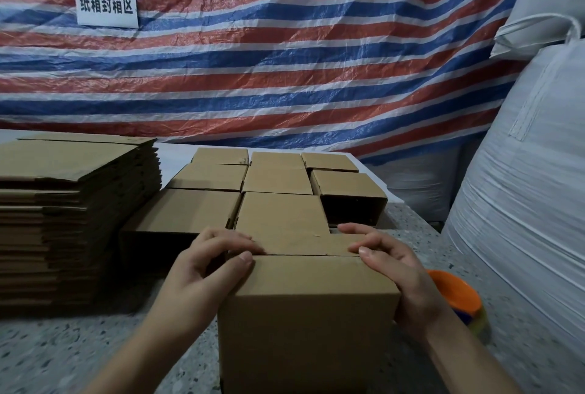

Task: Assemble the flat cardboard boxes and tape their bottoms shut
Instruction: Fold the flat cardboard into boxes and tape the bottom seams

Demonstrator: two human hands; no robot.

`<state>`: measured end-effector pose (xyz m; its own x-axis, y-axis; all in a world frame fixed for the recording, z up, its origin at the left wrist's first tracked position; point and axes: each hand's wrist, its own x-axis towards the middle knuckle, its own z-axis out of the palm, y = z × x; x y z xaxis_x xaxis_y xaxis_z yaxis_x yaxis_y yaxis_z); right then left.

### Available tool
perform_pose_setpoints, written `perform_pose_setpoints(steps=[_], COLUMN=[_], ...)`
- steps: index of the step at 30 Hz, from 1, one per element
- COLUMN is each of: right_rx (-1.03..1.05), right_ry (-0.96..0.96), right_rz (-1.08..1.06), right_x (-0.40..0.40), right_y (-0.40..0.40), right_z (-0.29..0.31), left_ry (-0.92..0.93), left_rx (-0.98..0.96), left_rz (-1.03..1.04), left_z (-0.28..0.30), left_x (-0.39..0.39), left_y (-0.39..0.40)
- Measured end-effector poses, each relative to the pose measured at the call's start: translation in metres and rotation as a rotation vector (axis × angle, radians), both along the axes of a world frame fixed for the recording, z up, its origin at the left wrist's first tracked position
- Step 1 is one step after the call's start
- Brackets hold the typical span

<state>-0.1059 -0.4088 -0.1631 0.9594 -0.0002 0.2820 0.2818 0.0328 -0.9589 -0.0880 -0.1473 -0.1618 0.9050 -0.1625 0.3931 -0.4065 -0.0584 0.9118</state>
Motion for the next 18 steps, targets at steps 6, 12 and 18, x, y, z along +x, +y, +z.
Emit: perform_pose_setpoints(steps=[6,12,18], right_rx=[-0.075,-0.085,-0.029], right_ry=[0.003,0.015,0.075], right_rz=[-0.023,-0.014,-0.002], right_x=[0.002,0.004,0.005], right_y=[0.000,-0.002,-0.001], right_z=[0.002,0.002,0.002], left_ry=[-0.174,-0.518,-0.550], left_rx=[0.349,0.905,1.009], left_rz=[0.106,0.040,-0.169], left_z=[0.018,0.049,0.047], left_x=[-0.004,-0.021,-0.014], left_y=[0.008,-0.023,-0.046])
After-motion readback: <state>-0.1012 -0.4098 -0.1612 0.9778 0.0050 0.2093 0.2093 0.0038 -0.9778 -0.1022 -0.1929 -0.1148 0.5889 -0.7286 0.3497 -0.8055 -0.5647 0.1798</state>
